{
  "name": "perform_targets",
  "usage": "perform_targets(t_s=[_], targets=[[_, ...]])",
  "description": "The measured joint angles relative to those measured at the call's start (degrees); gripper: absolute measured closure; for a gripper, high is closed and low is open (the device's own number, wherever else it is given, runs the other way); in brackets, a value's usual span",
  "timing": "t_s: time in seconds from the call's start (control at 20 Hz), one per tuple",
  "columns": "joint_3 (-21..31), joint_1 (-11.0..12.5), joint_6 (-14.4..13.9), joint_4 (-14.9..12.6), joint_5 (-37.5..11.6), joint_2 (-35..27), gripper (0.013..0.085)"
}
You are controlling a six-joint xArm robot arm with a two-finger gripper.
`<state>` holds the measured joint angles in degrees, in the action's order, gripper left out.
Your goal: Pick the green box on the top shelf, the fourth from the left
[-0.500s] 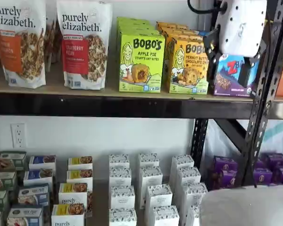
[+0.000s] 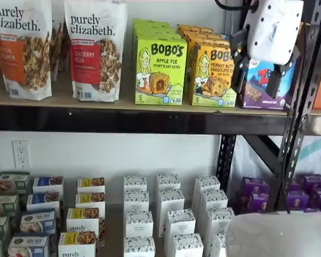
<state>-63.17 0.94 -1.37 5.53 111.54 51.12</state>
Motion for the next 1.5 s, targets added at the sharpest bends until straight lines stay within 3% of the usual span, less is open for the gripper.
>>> perform_targets(t_s=[0.45,1.0,1.35,1.5], targets=[[0.37,-4.02,-3.54,-0.68,-2.87,-0.77,0.0130],[-0.34,-15.53,-13.77,-4.11,-7.76,-4.27,0.0130],[-1.52,-17.57,-16.38,-1.33,-11.68,-8.75,0.0130],[-2.13,-19.08,-17.52,-2.23,-14.02,-10.85,0.0130]])
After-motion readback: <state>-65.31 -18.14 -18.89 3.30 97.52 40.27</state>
